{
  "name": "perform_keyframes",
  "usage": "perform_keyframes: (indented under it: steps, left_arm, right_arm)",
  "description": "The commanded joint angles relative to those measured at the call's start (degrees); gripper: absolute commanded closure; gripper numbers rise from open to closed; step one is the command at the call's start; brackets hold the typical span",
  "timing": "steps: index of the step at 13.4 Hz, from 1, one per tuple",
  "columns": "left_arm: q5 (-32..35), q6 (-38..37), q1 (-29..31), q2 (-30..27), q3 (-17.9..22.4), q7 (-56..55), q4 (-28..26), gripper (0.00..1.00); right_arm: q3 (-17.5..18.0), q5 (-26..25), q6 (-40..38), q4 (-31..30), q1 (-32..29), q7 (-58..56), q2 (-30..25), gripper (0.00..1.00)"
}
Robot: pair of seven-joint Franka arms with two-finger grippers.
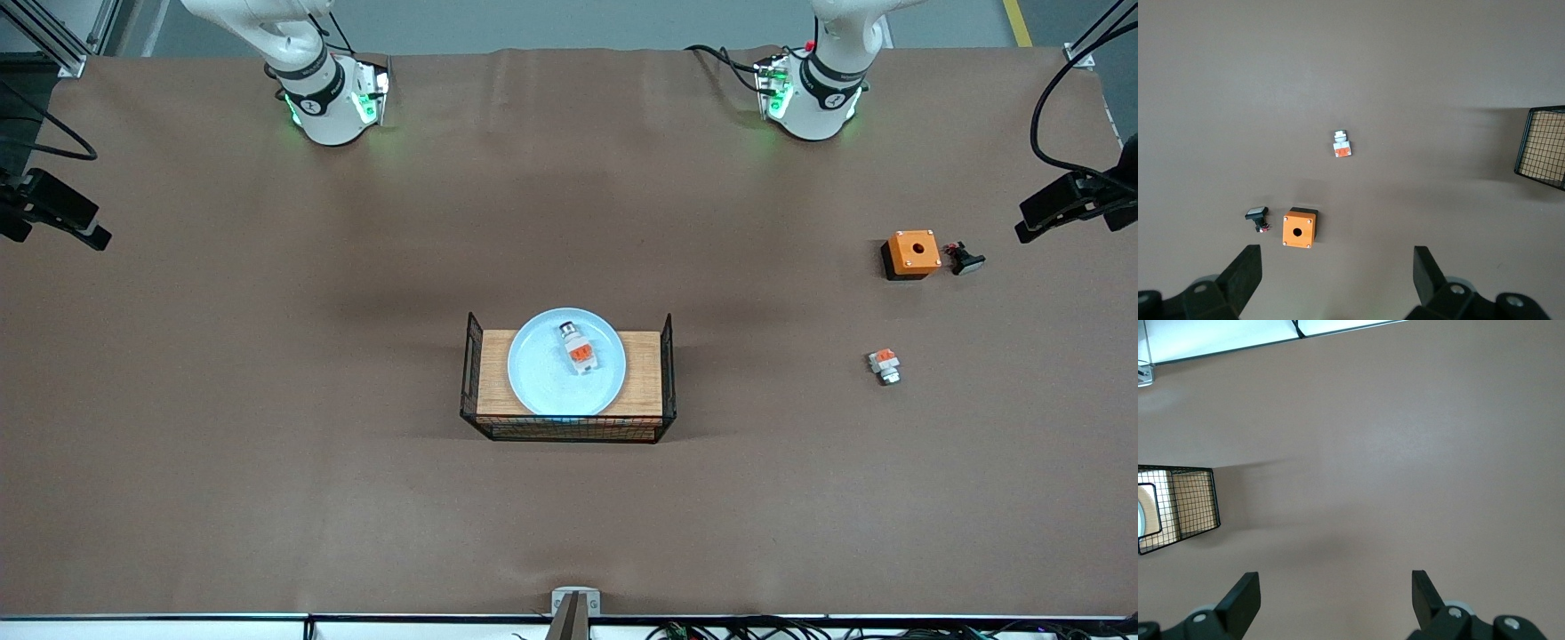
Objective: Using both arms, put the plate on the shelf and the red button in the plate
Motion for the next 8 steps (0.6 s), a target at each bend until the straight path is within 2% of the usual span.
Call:
perform_keyframes:
  steps: [1, 3, 5, 8]
  left_arm:
    - [-1.13, 0.04, -0.12, -2.43, 0.38, 1.39, -2.86, 0.00]
    - [-1.13, 0.48, -3.36, -3.83, 2.92, 1.66, -4.96, 0.00]
    - [-1.13, 0.57, -10.28, -5.15, 9.41, 1.75, -6.72, 0.00]
    - [-1.30, 2.49, -14.44, -9.27, 12.68, 1.75, -12.16, 0.00]
  right_arm:
    - [0.62, -1.00, -0.99, 1.60, -0.26, -0.79, 0.68, 0.00]
    - [0.53, -1.00, -0.98, 1.60, -0.43, -1.14, 0.68, 0.00]
    - [0.53, -1.09, -0.98, 1.60, -0.70, -1.23, 0.68, 0.00]
    - [0.53, -1.09, -0.98, 1.60, -0.70, -1.32, 0.68, 0.00]
